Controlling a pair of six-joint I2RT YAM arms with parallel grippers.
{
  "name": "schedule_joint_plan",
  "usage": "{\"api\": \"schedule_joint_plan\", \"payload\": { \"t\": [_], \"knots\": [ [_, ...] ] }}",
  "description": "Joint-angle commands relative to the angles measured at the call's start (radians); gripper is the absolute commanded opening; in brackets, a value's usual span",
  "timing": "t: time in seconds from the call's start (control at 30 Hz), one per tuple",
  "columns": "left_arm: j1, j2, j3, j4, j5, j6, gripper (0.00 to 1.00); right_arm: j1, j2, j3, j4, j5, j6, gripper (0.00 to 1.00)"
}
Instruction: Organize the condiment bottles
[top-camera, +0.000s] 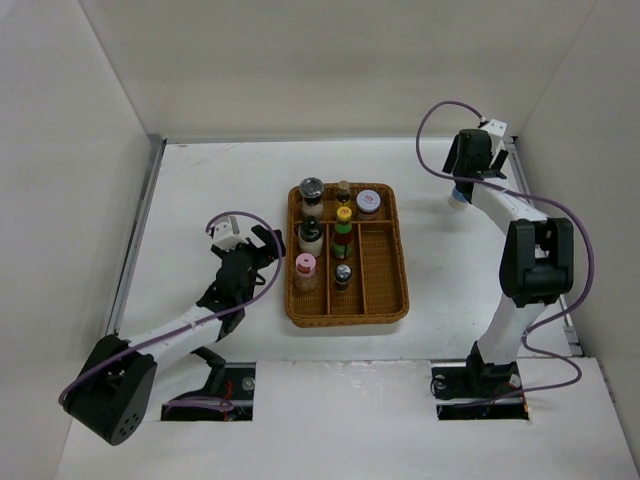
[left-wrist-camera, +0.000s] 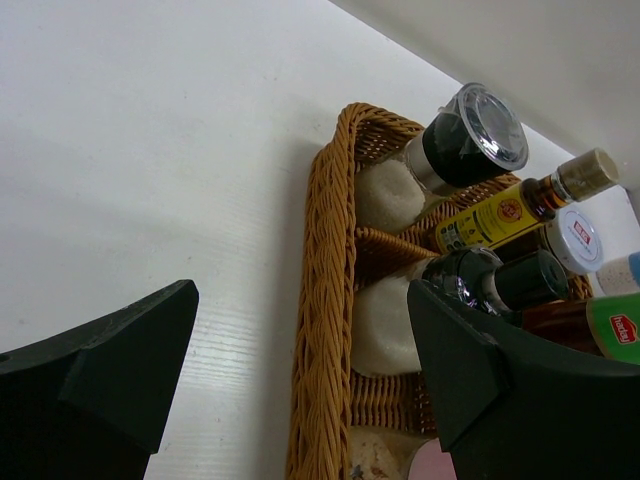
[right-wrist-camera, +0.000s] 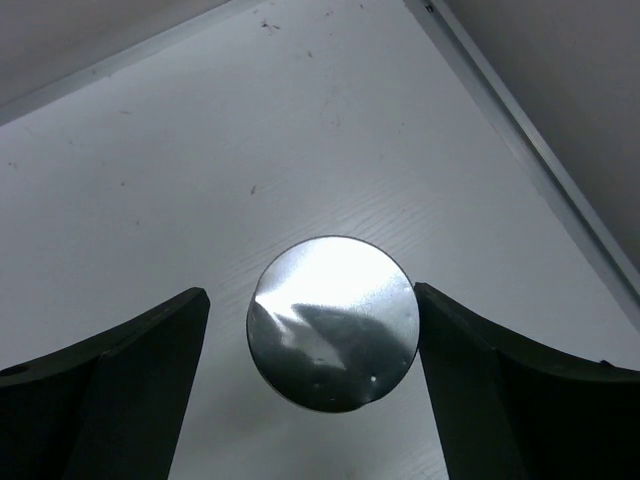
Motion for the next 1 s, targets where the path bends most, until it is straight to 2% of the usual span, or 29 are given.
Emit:
{"api": "schedule_joint_plan", "payload": {
  "t": [0.0,0.07,0.2,0.23,0.37,0.43,0.53,0.67,0.8,0.97],
  "knots": [
    [0.005,0.006,-0.001,0.062,0.011,-0.010,0.87,-0.011,-0.012,-0.016,0.016,-0.019,0.024,0.86],
    [0.002,0.008,-0.001,0.063,0.011,-0.010,0.87,-0.011,-0.012,-0.014,0.014,-0.020,0.027,0.77],
    [0.005,0.003,-0.003,0.063,0.010,-0.010,0.87,-0.011,-0.044,-0.038,0.034,-0.004,0.050,0.48],
    [0.005,-0.006,-0.006,0.060,0.004,-0.010,0.87,-0.006,-0.077,-0.063,0.058,0.001,0.062,0.45],
    [0.009,-0.001,-0.003,0.053,-0.019,-0.010,0.88,0.056,-0.272,-0.184,0.180,0.016,0.056,0.43],
    [0.011,-0.003,-0.001,0.042,-0.024,-0.010,0.90,0.118,-0.365,-0.216,0.169,0.018,0.044,0.43],
    [0.011,-0.030,-0.003,0.028,-0.048,-0.010,1.00,0.228,-0.494,-0.282,0.120,0.036,0.044,0.43],
    [0.015,-0.092,-0.015,0.000,-0.085,-0.014,1.00,0.380,-0.628,-0.380,0.118,0.053,0.029,0.43],
    [0.017,-0.107,-0.021,-0.019,-0.154,-0.021,1.00,0.514,-0.697,-0.449,0.147,0.043,0.023,0.44],
    [0.019,-0.145,-0.023,-0.061,-0.231,-0.033,1.00,0.637,-0.674,-0.515,0.249,0.036,0.020,0.44]
  ]
}}
